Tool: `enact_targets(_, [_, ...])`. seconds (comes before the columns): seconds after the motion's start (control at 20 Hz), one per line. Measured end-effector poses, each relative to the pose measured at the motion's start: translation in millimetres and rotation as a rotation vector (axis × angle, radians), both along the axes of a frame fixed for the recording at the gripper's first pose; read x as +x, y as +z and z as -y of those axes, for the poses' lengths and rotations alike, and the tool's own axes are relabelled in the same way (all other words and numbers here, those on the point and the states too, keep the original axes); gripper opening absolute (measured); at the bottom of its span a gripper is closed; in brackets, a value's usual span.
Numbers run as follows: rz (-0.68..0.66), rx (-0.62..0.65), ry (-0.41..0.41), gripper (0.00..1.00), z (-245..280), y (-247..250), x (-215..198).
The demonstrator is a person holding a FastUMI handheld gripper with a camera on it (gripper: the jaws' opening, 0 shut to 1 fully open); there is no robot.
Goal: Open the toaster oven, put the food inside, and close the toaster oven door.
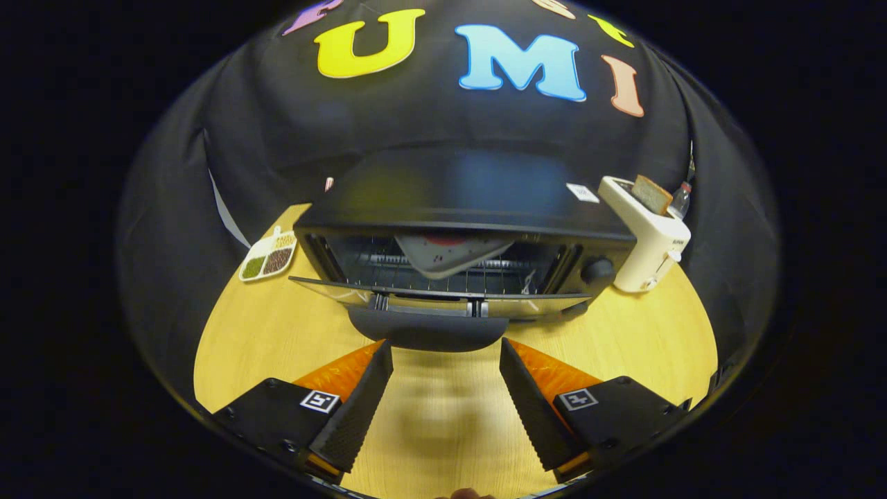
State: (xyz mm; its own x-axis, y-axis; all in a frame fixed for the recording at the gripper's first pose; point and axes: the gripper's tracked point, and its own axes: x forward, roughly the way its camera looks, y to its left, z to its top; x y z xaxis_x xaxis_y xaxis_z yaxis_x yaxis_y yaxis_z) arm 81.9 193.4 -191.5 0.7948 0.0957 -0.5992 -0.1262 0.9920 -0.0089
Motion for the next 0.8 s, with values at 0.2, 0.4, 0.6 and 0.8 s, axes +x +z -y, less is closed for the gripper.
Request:
enact_targets(0.2, [0.204, -0.018, -0.003, 0.98, 18.7, 77.5, 13.9])
enact_targets(0.4, [0.368, 0.008, -0.036, 0.98, 44.2, 135.7, 10.2])
enact_targets(0.6, [0.492, -0.032, -0.091, 0.98, 95.0, 180.3, -18.9])
enact_targets(0.8, [0.542, -0.054, -0.162, 0.98, 145.9, 200.7, -55.9])
